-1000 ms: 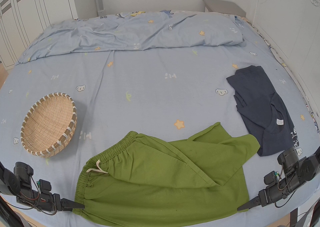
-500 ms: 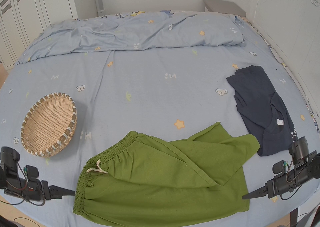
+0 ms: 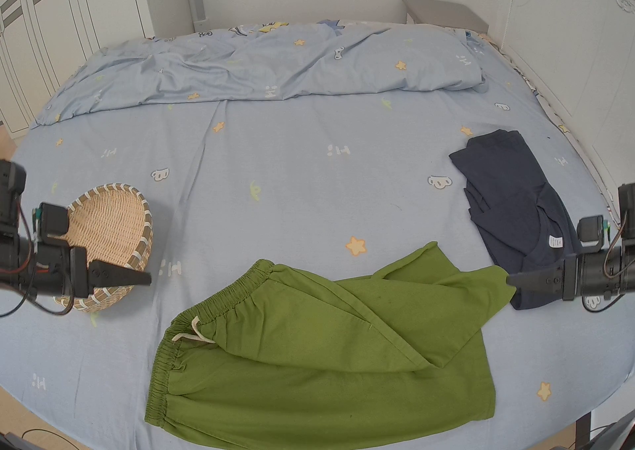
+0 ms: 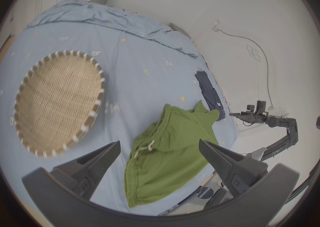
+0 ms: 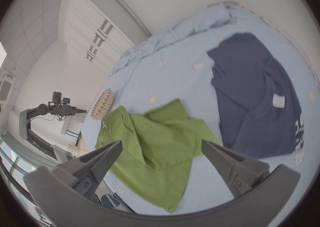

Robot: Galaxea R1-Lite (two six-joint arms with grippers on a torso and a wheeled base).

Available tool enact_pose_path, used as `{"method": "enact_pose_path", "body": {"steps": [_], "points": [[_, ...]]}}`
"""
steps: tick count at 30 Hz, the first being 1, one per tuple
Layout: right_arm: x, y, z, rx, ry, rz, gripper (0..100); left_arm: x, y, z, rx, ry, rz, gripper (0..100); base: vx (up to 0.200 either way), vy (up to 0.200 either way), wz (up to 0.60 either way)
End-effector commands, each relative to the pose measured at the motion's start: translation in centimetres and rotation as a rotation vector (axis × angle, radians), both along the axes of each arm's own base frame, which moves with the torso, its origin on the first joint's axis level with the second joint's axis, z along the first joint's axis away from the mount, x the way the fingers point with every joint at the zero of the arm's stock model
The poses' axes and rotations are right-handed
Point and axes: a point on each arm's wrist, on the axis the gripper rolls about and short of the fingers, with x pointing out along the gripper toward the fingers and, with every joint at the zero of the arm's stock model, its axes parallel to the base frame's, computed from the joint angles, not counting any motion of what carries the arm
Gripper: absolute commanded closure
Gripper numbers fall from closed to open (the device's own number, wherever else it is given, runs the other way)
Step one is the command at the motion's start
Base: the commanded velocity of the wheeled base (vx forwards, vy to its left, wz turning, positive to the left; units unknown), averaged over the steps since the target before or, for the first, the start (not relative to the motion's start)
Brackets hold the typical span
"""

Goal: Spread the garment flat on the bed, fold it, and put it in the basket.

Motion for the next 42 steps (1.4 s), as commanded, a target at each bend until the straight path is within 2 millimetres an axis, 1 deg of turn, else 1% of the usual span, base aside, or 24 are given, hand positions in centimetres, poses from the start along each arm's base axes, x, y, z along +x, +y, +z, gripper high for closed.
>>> {"method": "enact_pose_path", "body": {"steps": [1,2,4,5,6,7,9,11,12,14,16,21,25,36,37,41,42], "points": [[0.8,1.2,4.8,-0.001,-0.184,0.056,0,7.8,-3.4,-0.3,0.052,0.013,-0.091,0,0.000,0.000,0.00],[1.0,1.4,4.7,-0.001,-0.179,0.060,0,9.3,-3.8,-0.4,0.053,0.018,-0.103,0,0.000,0.000,0.00],[1.0,1.8,4.4,-0.001,-0.167,0.079,0,10.9,-4.5,-0.7,0.054,0.027,-0.122,0,0.000,0.000,0.00],[1.0,1.8,4.4,-0.001,-0.165,0.081,0,11.1,-4.7,-0.9,0.055,0.032,-0.129,0,0.000,0.000,0.00],[1.0,1.8,4.2,-0.001,-0.160,0.077,0,11.8,-5.3,-1.5,0.052,0.047,-0.150,0,0.000,0.000,0.00],[1.0,1.8,4.2,-0.001,-0.160,0.077,0,11.9,-5.4,-1.6,0.051,0.048,-0.154,0,0.000,0.000,0.00],[1.2,1.7,4.0,-0.002,-0.149,0.074,0,13.3,-6.7,-3.6,0.059,0.090,-0.192,0,0.000,0.000,0.00],[1.4,1.7,4.0,-0.002,-0.148,0.074,0,14.6,-7.7,-4.5,0.058,0.097,-0.214,0,0.000,0.000,0.00],[1.4,1.8,3.9,-0.002,-0.145,0.075,0,14.8,-7.9,-4.7,0.059,0.100,-0.219,0,0.000,0.000,0.00],[1.4,1.9,3.8,-0.002,-0.143,0.080,0,15.8,-8.9,-5.8,0.059,0.123,-0.243,0,0.000,0.000,0.00],[1.6,2.0,3.6,-0.002,-0.131,0.085,0,16.2,-9.5,-6.5,0.060,0.140,-0.254,0,0.000,0.000,0.00],[1.9,2.1,3.2,-0.004,-0.115,0.084,0,16.6,-9.7,-7.3,0.060,0.158,-0.258,0,0.000,0.000,0.00],[1.9,2.1,3.2,-0.004,-0.113,0.084,0,16.5,-10.4,-7.5,0.061,0.165,-0.278,0,0.000,0.000,0.00],[2.2,2.1,2.9,-0.005,-0.098,0.085,0,16.2,-11.4,-8.4,0.065,0.193,-0.305,0,0.000,0.000,0.00],[2.2,2.1,2.9,-0.005,-0.099,0.085,0,16.2,-11.4,-8.5,0.065,0.195,-0.307,100,0.000,0.000,0.00],[2.3,2.2,2.7,-0.005,-0.092,0.086,0,16.2,-11.5,-8.5,0.066,0.197,-0.310,100,0.000,0.000,0.00],[2.5,2.2,2.5,-0.006,-0.084,0.086,0,16.0,-11.9,-8.5,0.068,0.198,-0.320,100,0.000,0.000,0.00]]}}
